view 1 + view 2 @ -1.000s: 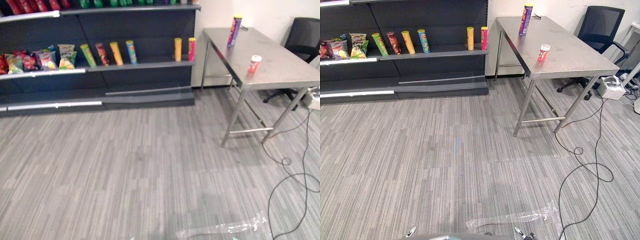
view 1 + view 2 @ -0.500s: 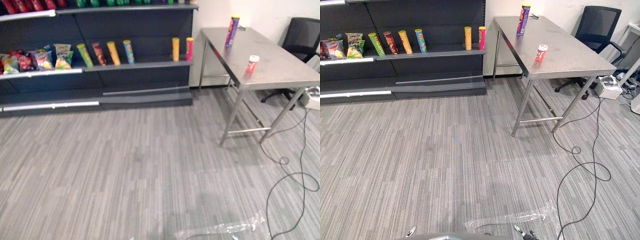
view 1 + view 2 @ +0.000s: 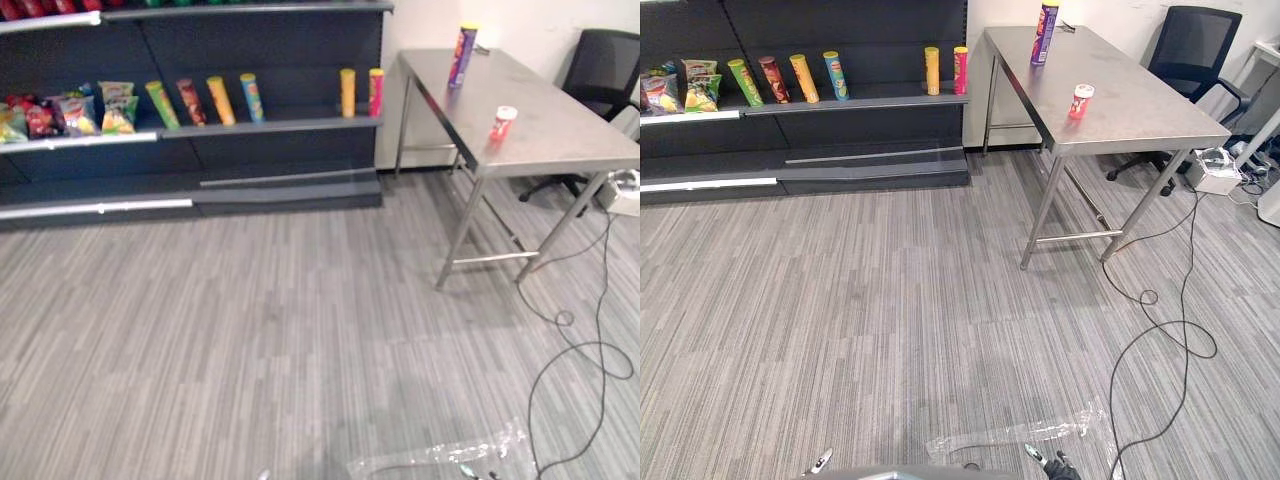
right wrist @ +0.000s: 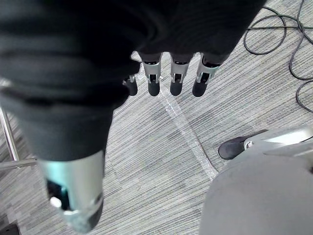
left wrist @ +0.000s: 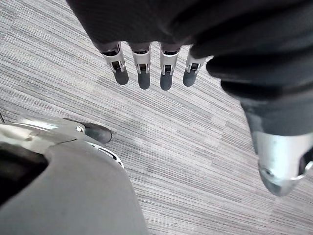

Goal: Put the gum and the chips on the shelf.

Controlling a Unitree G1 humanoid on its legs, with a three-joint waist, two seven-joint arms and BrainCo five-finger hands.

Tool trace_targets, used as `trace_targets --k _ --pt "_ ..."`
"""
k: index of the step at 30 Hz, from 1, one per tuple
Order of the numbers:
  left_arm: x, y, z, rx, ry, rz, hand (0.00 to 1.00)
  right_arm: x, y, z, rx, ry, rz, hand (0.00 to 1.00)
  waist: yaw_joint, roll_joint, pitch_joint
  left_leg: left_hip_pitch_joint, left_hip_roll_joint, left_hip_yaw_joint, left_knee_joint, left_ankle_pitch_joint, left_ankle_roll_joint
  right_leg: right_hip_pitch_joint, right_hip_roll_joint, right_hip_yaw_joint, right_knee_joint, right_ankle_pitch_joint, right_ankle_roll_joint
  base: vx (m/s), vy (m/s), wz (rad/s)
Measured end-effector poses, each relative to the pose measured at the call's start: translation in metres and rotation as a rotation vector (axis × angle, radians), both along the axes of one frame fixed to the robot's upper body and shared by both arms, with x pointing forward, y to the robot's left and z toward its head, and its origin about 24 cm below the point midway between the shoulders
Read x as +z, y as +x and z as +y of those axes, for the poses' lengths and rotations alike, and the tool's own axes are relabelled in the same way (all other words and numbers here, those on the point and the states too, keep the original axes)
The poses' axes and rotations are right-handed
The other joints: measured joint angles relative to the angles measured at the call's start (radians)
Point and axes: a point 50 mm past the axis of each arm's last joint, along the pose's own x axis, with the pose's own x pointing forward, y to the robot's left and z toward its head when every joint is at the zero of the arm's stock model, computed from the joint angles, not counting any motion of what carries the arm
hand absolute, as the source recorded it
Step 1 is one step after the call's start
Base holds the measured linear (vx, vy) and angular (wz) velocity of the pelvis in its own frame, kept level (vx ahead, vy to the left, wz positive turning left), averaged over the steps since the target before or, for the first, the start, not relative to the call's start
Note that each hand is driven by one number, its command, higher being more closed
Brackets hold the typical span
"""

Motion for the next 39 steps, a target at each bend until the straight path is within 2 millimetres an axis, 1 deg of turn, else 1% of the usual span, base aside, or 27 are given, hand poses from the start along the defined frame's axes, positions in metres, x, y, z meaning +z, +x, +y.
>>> trace_targets --k 1,3,6,9,11,12,14,15,16,19,21,23,24,25,26,27,28,29,30,32,33,34,35,36,37,38,39 --pt "0.0 0.001 0.001 0.001 0.001 -0.002 0.0 0.0 0.002 0.0 -0.002 0.003 -0.006 0.0 0.0 0.0 0.005 -0.003 0.0 0.0 0.0 0.001 -0.002 -0.009 -0.001 0.0 0.018 -0.009 -0.005 0.0 0.0 0.0" --pt "0.002 0.008 0.005 0.022 0.011 -0.023 0.0 0.001 0.01 0.004 -0.015 0.015 -0.032 0.0 -0.002 -0.016 0.04 -0.024 -0.003 -0.005 0.02 0.003 -0.004 -0.068 -0.009 -0.007 0.125 -0.06 -0.014 -0.07 -0.056 0.08" --pt "0.003 0.011 0.01 0.052 0.018 -0.035 0.0 0.001 0.014 0.008 -0.026 0.043 -0.049 0.0 -0.003 -0.038 0.059 -0.059 -0.013 -0.025 0.043 0.003 -0.007 -0.143 -0.026 -0.02 0.242 -0.117 -0.023 -0.04 -0.052 0.19" --pt "0.003 0.011 0.011 0.109 0.008 -0.042 0.0 0.002 0.015 0.008 -0.036 0.045 -0.055 0.0 -0.003 -0.046 0.071 -0.076 -0.02 -0.03 0.073 -0.011 -0.022 -0.179 -0.042 -0.029 0.318 -0.162 -0.031 -0.03 -0.062 0.16" --pt "0.004 0.016 0.011 0.142 0.012 -0.064 0.0 0.002 0.017 0.007 -0.058 0.046 -0.064 0.0 -0.002 -0.045 0.085 -0.156 -0.009 -0.038 0.24 -0.087 -0.027 -0.202 -0.049 -0.039 0.381 -0.21 -0.039 -0.04 -0.093 0.17" --pt "0.004 0.019 0.011 0.147 0.013 -0.076 0.0 0.002 0.017 0.007 -0.062 0.046 -0.067 0.0 -0.002 -0.044 0.091 -0.183 -0.002 -0.039 0.308 -0.108 -0.027 -0.204 -0.049 -0.044 0.393 -0.222 -0.044 -0.01 -0.107 0.3" --pt "0.009 0.036 0.012 0.207 0.002 -0.153 0.0 0.003 0.018 0.007 -0.08 0.049 -0.083 0.0 -0.001 -0.048 0.132 -0.337 0.028 -0.049 0.647 -0.134 -0.027 -0.185 -0.057 -0.073 0.436 -0.251 -0.065 0.0 -0.114 0.33" --pt "0.009 0.038 0.011 0.213 -0.002 -0.164 0.0 0.004 0.019 0.007 -0.087 0.048 -0.09 0.0 0.004 -0.051 0.139 -0.363 0.039 -0.049 0.706 -0.141 -0.028 -0.178 -0.055 -0.076 0.442 -0.259 -0.068 0.05 -0.078 0.19" --pt "0.009 0.038 0.009 0.246 -0.021 -0.179 0.0 0.004 0.021 0.005 -0.092 0.046 -0.099 0.0 0.006 -0.042 0.146 -0.405 0.063 -0.05 0.774 -0.156 -0.031 -0.161 -0.054 -0.08 0.452 -0.276 -0.068 0.08 -0.021 0.12" --pt "0.009 0.041 0.007 0.27 -0.04 -0.196 0.0 0.006 0.027 0.003 -0.092 0.038 -0.115 0.0 0.008 -0.031 0.151 -0.483 0.102 -0.052 0.721 -0.152 -0.028 -0.143 -0.063 -0.072 0.457 -0.304 -0.067 0.14 0.063 0.0" --pt "0.01 0.043 0.006 0.265 -0.041 -0.206 0.0 0.009 0.035 0.002 -0.087 0.034 -0.138 0.0 0.023 -0.03 0.152 -0.5 0.114 -0.058 0.493 -0.082 -0.031 -0.137 -0.08 -0.036 0.457 -0.328 -0.048 0.28 0.219 -0.35" --pt "0.01 0.043 0.005 0.259 -0.037 -0.203 0.0 0.01 0.041 0.002 -0.083 0.032 -0.153 0.0 0.024 -0.022 0.154 -0.499 0.116 -0.077 0.336 -0.017 -0.041 -0.127 -0.085 -0.01 0.45 -0.343 -0.03 0.32 0.249 -0.44" --pt "0.009 0.044 0.002 0.256 -0.038 -0.199 0.0 0.012 0.048 0.0 -0.076 0.028 -0.168 0.0 0.024 -0.002 0.16 -0.502 0.133 -0.084 0.255 0.041 -0.074 -0.104 -0.078 0.022 0.431 -0.359 -0.006 0.38 0.319 -0.59" --pt "0.009 0.045 0.002 0.256 -0.036 -0.198 0.0 0.012 0.048 0.002 -0.068 0.031 -0.165 0.0 0.027 -0.002 0.163 -0.497 0.137 -0.078 0.27 0.09 -0.085 -0.09 -0.081 0.042 0.42 -0.364 0.002 0.52 0.433 -0.81" --pt "0.01 0.044 0.004 0.248 -0.024 -0.194 0.0 0.011 0.052 0.009 -0.043 0.045 -0.166 0.0 0.03 -0.003 0.155 -0.485 0.118 -0.072 0.296 0.147 -0.059 -0.05 -0.105 0.073 0.371 -0.365 0.005 0.39 0.32 -0.59" --pt "0.01 0.044 0.008 0.232 -0.006 -0.194 0.0 0.01 0.052 0.013 -0.037 0.056 -0.164 0.0 0.032 -0.022 0.147 -0.486 0.101 -0.054 0.316 0.119 -0.042 -0.037 -0.127 0.087 0.346 -0.358 0.01 0.51 0.348 -0.45" --pt "0.012 0.049 0.011 0.219 0.011 -0.205 0.0 0.009 0.051 0.02 -0.035 0.074 -0.161 0.0 0.029 -0.037 0.135 -0.49 0.074 -0.034 0.343 0.083 -0.024 -0.032 -0.151 0.12 0.324 -0.317 0.014 0.5 0.32 -0.11" --pt "0.013 0.055 0.01 0.212 0.012 -0.215 0.0 0.009 0.052 0.02 -0.036 0.075 -0.163 0.0 0.026 -0.038 0.135 -0.488 0.058 -0.02 0.368 0.071 0.001 -0.032 -0.169 0.16 0.333 -0.269 0.027 0.5 0.305 -0.02" --pt "0.014 0.056 0.01 0.204 0.014 -0.218 0.0 0.009 0.052 0.021 -0.038 0.076 -0.163 0.0 0.026 -0.039 0.134 -0.485 0.052 -0.012 0.381 0.067 0.011 -0.033 -0.173 0.18 0.344 -0.244 0.035 0.56 0.362 -0.09" --pt "0.014 0.058 0.009 0.165 0.021 -0.216 0.0 0.008 0.05 0.022 -0.061 0.081 -0.162 0.0 0.026 -0.039 0.133 -0.425 0.037 0.027 0.398 0.03 0.051 -0.066 -0.17 0.239 0.489 -0.139 0.047 0.52 0.306 -0.22" --pt "0.015 0.06 0.009 0.143 0.027 -0.22 0.0 0.009 0.052 0.021 -0.066 0.08 -0.167 0.0 0.026 -0.037 0.132 -0.405 0.034 0.029 0.397 0.017 0.053 -0.087 -0.166 0.241 0.552 -0.101 0.051 0.39 0.21 -0.15" --pt "0.015 0.061 0.008 0.091 0.036 -0.218 0.0 0.01 0.053 0.02 -0.069 0.073 -0.169 0.0 0.02 -0.036 0.131 -0.366 0.03 0.031 0.396 -0.006 0.066 -0.135 -0.157 0.24 0.682 -0.006 0.067 0.36 0.181 -0.02" --pt "0.016 0.066 0.005 0.046 0.036 -0.226 0.0 0.01 0.055 0.019 -0.071 0.061 -0.172 0.0 0.014 -0.034 0.132 -0.325 0.028 0.031 0.392 -0.026 0.082 -0.178 -0.152 0.237 0.797 0.102 0.107 0.35 0.162 0.02" --pt "0.017 0.068 0.002 0.019 0.032 -0.233 0.0 0.011 0.056 0.018 -0.071 0.056 -0.178 0.0 0.012 -0.026 0.136 -0.296 0.025 0.031 0.387 -0.039 0.094 -0.218 -0.152 0.229 0.897 0.11 0.116 0.33 0.116 0.06" --pt "0.017 0.071 -0.001 0.003 0.021 -0.235 0.0 0.012 0.058 0.017 -0.069 0.052 -0.186 0.0 0.01 -0.028 0.136 -0.267 0.021 0.028 0.378 -0.049 0.103 -0.262 -0.152 0.204 0.99 0.086 0.107 0.31 0.062 0.03" --pt "0.016 0.073 -0.005 -0.002 0.011 -0.238 0.0 0.014 0.062 0.016 -0.067 0.047 -0.2 0.0 0.009 -0.027 0.137 -0.228 0.02 0.025 0.36 -0.054 0.107 -0.303 -0.154 0.17 1.058 0.037 0.094 0.36 0.031 -0.05" --pt "0.015 0.072 -0.008 -0.019 0.008 -0.228 0.0 0.014 0.062 0.015 -0.056 0.038 -0.203 0.0 0.01 -0.016 0.143 -0.154 0.021 0.022 0.307 -0.057 0.107 -0.333 -0.154 0.115 1.081 -0.025 0.069 0.29 -0.015 -0.1"
